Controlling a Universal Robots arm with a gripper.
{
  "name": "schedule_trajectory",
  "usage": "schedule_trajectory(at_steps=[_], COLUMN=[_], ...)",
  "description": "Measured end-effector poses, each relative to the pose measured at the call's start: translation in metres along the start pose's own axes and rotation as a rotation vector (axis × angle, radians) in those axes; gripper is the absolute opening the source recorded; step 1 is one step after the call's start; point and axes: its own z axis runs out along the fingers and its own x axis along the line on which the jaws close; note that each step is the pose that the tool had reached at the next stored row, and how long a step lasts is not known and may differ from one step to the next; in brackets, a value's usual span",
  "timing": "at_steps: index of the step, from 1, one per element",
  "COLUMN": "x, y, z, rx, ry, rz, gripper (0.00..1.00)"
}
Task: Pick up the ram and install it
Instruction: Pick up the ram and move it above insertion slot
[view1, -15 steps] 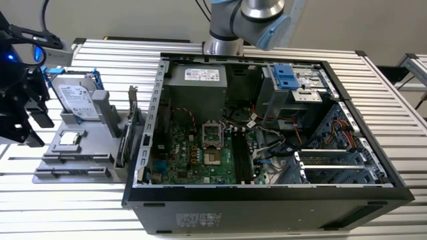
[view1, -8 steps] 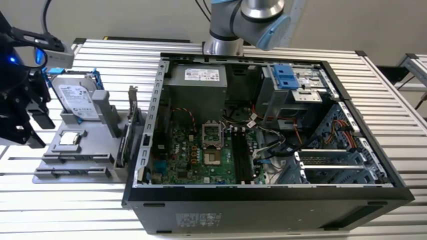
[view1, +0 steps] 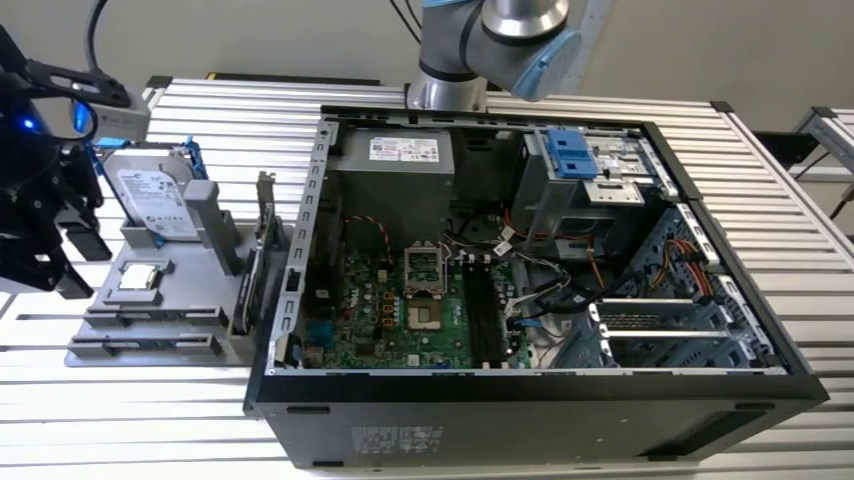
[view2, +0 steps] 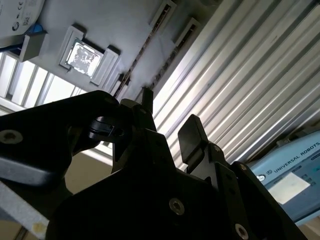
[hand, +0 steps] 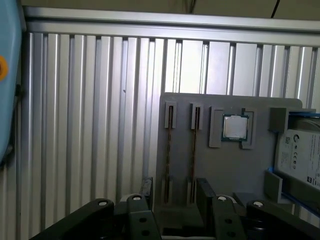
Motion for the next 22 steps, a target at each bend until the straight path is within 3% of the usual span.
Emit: schedule_trajectory(at_steps=[22], x=[-0.0002], y=[0.0], z=[0.0079], rx=[0.0001], ry=[-0.0001], rz=[0.0], gripper=[1.0])
